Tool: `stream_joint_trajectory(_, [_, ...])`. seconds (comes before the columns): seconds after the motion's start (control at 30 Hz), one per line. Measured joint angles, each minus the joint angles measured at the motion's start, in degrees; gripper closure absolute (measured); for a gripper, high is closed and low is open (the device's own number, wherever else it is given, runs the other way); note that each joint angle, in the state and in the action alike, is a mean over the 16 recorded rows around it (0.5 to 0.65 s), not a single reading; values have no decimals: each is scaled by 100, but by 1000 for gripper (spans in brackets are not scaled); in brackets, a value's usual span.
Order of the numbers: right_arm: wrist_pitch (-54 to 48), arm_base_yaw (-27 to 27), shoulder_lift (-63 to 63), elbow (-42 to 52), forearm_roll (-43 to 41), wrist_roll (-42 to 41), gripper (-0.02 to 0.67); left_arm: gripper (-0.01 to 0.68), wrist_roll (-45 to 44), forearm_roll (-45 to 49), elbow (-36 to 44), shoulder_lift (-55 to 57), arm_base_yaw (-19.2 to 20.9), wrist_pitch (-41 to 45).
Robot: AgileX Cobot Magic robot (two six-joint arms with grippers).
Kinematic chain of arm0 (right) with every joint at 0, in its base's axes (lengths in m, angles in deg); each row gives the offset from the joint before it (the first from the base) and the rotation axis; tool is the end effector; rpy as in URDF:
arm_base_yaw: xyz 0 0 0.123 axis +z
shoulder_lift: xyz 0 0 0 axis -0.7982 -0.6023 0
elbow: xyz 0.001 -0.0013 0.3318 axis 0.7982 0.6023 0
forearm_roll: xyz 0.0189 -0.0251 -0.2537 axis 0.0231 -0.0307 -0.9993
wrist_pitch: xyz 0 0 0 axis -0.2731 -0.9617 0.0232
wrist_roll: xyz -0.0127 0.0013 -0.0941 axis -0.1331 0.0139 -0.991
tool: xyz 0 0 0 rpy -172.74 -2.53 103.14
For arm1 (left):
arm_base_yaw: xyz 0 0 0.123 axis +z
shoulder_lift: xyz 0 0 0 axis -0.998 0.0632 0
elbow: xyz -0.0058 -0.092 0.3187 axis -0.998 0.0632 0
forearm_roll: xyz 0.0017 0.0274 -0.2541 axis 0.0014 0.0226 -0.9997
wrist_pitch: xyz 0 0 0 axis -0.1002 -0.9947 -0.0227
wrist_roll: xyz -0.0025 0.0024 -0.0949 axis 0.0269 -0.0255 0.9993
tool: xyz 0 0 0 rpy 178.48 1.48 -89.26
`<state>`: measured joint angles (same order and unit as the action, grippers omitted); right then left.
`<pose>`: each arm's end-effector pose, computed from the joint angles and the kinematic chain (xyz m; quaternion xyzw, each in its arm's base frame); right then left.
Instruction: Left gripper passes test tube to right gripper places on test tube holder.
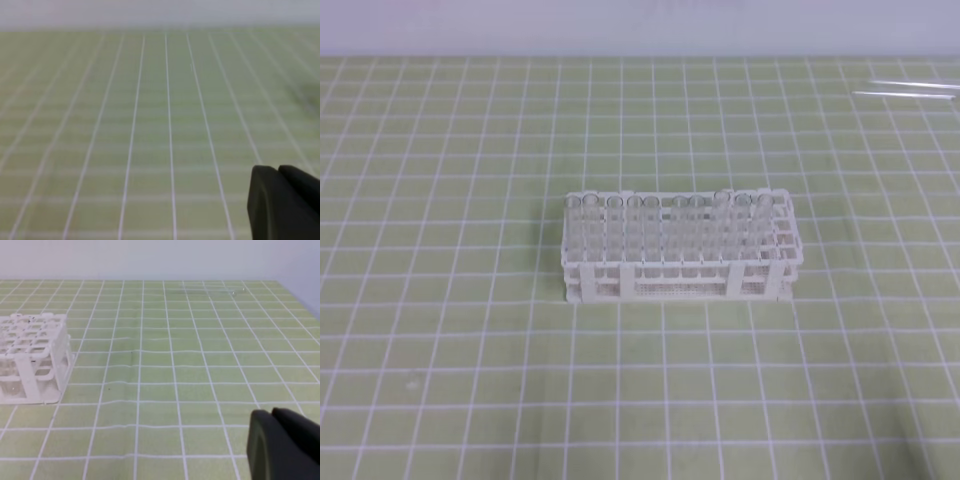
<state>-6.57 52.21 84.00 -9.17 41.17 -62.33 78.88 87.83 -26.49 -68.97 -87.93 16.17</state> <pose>0.0151 0.0016 0.1874 0.0144 0.7686 0.0162 0.6393 0.0139 -0.0004 0.1899 0.0404 0.7524 0.0173 0.6573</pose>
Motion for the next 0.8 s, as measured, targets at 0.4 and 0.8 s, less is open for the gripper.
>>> stream_joint_trajectory(0.4, [0,0,0,0,0,0,665,673,0,4,45,63,5,402])
stream_joint_trajectory(0.8, [0,0,0,0,0,-4,665,673,1,4,48,42,4,391])
